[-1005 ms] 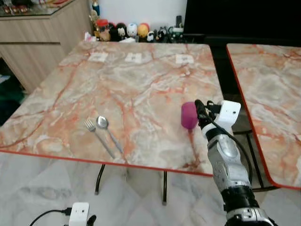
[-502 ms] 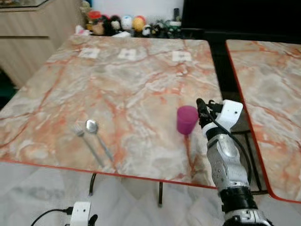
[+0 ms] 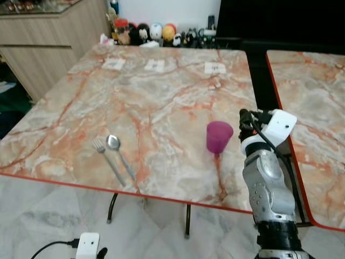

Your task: Setting the table

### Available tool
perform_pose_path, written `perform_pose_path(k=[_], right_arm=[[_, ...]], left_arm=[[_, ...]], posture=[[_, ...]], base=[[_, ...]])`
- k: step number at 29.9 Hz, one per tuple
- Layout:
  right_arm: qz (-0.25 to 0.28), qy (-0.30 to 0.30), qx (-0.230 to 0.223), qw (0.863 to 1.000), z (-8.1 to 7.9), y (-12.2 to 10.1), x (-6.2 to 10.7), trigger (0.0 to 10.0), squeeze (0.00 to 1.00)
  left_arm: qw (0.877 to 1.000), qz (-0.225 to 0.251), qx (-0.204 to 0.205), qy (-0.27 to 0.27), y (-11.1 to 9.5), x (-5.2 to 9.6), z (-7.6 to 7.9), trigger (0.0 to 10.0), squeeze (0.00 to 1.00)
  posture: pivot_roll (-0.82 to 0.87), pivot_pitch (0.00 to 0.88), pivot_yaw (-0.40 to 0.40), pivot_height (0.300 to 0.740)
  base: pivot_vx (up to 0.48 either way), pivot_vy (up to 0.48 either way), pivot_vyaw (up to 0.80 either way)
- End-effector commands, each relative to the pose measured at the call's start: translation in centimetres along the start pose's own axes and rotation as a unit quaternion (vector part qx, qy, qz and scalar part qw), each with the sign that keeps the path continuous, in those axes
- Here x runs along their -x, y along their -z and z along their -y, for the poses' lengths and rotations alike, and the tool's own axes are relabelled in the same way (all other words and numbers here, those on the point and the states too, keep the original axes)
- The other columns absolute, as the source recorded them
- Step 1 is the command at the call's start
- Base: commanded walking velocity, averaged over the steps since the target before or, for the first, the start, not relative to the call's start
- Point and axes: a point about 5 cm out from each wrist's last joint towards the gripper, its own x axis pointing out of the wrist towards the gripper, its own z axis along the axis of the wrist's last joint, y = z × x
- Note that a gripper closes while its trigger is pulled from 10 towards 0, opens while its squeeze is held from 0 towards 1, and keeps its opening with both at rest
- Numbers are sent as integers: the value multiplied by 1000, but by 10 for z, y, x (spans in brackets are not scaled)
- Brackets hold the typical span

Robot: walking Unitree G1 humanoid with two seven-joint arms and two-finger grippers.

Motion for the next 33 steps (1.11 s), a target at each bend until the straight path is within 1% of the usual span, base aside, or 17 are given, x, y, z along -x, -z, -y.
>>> perform_pose_path(k=[1,3,4,5,6,7,14,20,26,27,28,29,30,33], right_arm=[[-40,-10,-9,999,-4,8,2,10000,0],[-73,-9,-31,997,-4,15,2,10000,0],[-73,-9,-31,997,-4,15,2,10000,0],[-83,-12,-45,995,-4,17,0,10000,0],[-84,-12,-49,995,-4,17,0,10000,0],[-92,-10,-39,995,-3,17,-1,10000,0],[-106,4,-35,994,1,10,0,10000,0],[-133,5,-33,991,3,17,2,10000,0],[-145,0,-48,988,3,21,0,10000,0],[-146,0,-51,988,3,21,-1,8000,0],[-146,0,-52,988,3,21,-2,588,0],[-146,-1,-53,988,3,20,-2,588,0],[-146,-2,-54,988,3,20,-2,0,0],[-145,-3,-55,988,3,19,-3,0,0]], left_arm=[[1000,-16,-1,-2,6,2,-4,10000,0],[1000,-17,-1,0,6,2,-3,10000,0],[1000,-17,-1,0,6,2,-3,10000,0],[1000,-18,-1,0,6,2,-3,10000,0],[1000,-18,-1,0,6,2,-3,10000,0],[1000,-18,-1,1,7,2,-3,10000,0],[1000,-21,-5,4,9,3,-2,10000,0],[1000,-24,-6,5,10,3,-2,10000,0],[1000,-24,-6,5,10,3,-2,10000,0],[1000,-24,-6,5,10,3,-2,10000,0],[1000,-24,-6,5,10,3,-2,10000,0],[1000,-24,-6,5,10,3,-2,10000,0],[1000,-24,-6,5,10,3,-2,10000,0],[1000,-24,-6,5,10,3,-2,10000,0]], posture=[[-54,99,44,740],[-50,99,44,740],[-50,99,44,740],[-49,99,43,740],[-49,99,43,740],[-48,99,42,740],[-45,101,41,740],[-44,102,41,740],[-43,100,41,740],[-41,100,41,740],[-40,100,41,740],[-40,99,41,740],[-40,99,41,740],[-40,99,41,740]], base=[[0,0,0],[0,0,0],[0,0,0],[0,0,0],[0,0,0],[0,0,0],[0,0,0],[0,0,0],[0,0,0],[0,0,0],[0,0,0],[0,0,0],[0,0,0],[0,0,0]])
